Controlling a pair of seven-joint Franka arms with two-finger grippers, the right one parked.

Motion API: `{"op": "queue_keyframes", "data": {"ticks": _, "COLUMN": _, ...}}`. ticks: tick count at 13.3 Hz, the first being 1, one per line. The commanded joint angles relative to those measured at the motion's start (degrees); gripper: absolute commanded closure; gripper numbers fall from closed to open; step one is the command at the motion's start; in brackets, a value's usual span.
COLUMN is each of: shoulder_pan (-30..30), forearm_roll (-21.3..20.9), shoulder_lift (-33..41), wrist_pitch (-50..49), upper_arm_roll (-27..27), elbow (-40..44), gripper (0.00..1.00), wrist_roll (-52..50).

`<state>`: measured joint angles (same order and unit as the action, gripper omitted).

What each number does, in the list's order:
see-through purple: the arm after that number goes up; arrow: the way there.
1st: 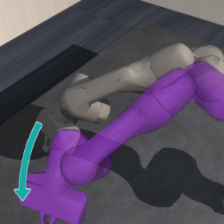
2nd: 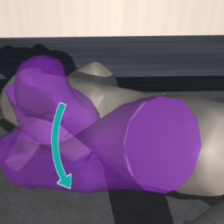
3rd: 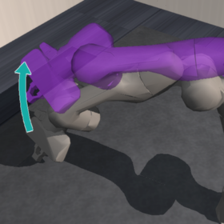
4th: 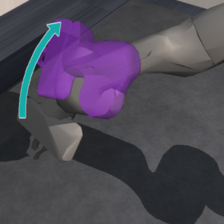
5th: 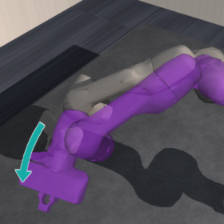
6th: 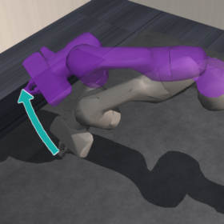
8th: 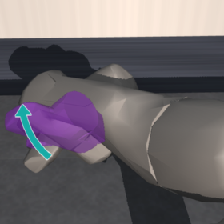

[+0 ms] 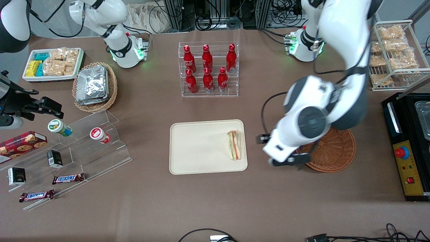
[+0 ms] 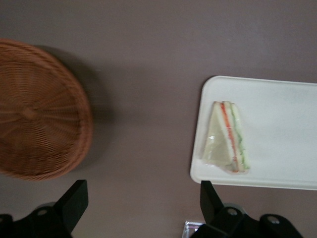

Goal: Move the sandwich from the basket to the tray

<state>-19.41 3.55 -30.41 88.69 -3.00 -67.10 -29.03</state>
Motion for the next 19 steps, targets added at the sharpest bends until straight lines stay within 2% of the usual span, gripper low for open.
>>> {"op": "queue_keyframes", "data": {"ticks": 1, "shoulder_pan": 3.1, "forearm_roll": -0.9, "shoulder_lift": 7.1, "wrist_pitch": -6.4, "upper_arm_roll": -0.4, "elbow": -2.2, "gripper": 0.0, "wrist_roll": 5.6}}
{"op": "queue_keyframes", "data": {"ticks": 6, "shoulder_pan": 11.2, "forearm_roll": -1.8, "shoulder_lift": 14.1, "wrist_pitch": -16.2, "upper_arm_roll": 0.0, "elbow": -2.2, "gripper": 0.0, "wrist_roll": 14.4}}
{"op": "queue_keyframes", "data": {"ticks": 11, "shoulder_pan": 13.3, "forearm_roll": -5.8, "shoulder_lift": 17.7, "wrist_pitch": -17.8, "upper_arm_roll": -0.1, "elbow": -9.5, "gripper": 0.0, "wrist_roll": 15.8}}
{"op": "queue_keyframes", "data": {"ticks": 16, "shoulder_pan": 14.3, "forearm_roll": -5.9, "shoulder_lift": 29.3, "wrist_pitch": -4.5, "upper_arm_roll": 0.1, "elbow": -28.9, "gripper": 0.0, "wrist_roll": 19.7}}
{"op": "queue_keyframes", "data": {"ticks": 19, "shoulder_pan": 15.5, "forearm_roll": -5.7, "shoulder_lift": 29.8, "wrist_pitch": -2.2, "upper_arm_roll": 0.8, "elbow": -29.7, "gripper": 0.0, "wrist_roll": 20.1}}
